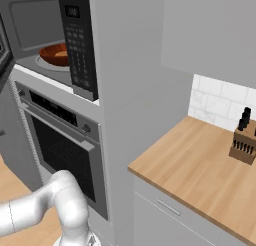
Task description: Open the microwave, place the bowl with waffle inside the microwave, then close the microwave door and turn it on.
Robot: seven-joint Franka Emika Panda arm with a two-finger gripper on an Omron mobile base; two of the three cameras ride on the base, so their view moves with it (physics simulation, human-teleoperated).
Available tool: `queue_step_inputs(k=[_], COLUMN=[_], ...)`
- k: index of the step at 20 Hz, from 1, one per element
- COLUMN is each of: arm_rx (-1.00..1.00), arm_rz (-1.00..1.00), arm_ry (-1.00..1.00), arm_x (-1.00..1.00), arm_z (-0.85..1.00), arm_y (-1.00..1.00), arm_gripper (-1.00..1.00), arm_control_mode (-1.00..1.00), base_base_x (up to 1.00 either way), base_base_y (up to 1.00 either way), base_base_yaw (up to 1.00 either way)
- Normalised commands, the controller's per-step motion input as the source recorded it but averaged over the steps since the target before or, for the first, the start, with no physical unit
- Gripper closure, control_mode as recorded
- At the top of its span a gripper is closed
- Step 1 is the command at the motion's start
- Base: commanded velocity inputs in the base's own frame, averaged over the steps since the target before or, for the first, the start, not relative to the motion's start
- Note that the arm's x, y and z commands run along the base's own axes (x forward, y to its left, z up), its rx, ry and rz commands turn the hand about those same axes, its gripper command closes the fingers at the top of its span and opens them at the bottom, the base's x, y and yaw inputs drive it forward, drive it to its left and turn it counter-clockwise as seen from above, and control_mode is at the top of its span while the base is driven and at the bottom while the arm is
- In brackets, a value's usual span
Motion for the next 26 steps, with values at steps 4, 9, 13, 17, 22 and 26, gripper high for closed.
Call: queue_step_inputs(k=[4,9,13,17,22,26], arm_rx=[0.21,0.16,0.1,0.11,0.11,0.09], arm_rz=[0.12,0.17,0.22,0.24,0.23,0.2], arm_ry=[0.24,0.13,0.1,0.09,0.05,0.03], arm_x=[0.61,0.6,0.64,0.56,0.57,0.6], arm_z=[0.04,0.01,0.0,0.0,0.0,-0.08], arm_y=[-0.76,-0.51,-0.4,-0.4,-0.46,-0.5], arm_gripper=[-1.0,-1.0,-1.0,-1.0,-1.0,-1.0], arm_control_mode=[-1.0,-1.0,-1.0,-1.0,-1.0,-1.0], base_base_x=[0.0,0.0,0.0,0.0,0.0,0.0], base_base_y=[0.0,0.0,0.0,0.0,0.0,0.0], base_base_yaw=[0.0,0.0,0.0,0.0,0.0,0.0])
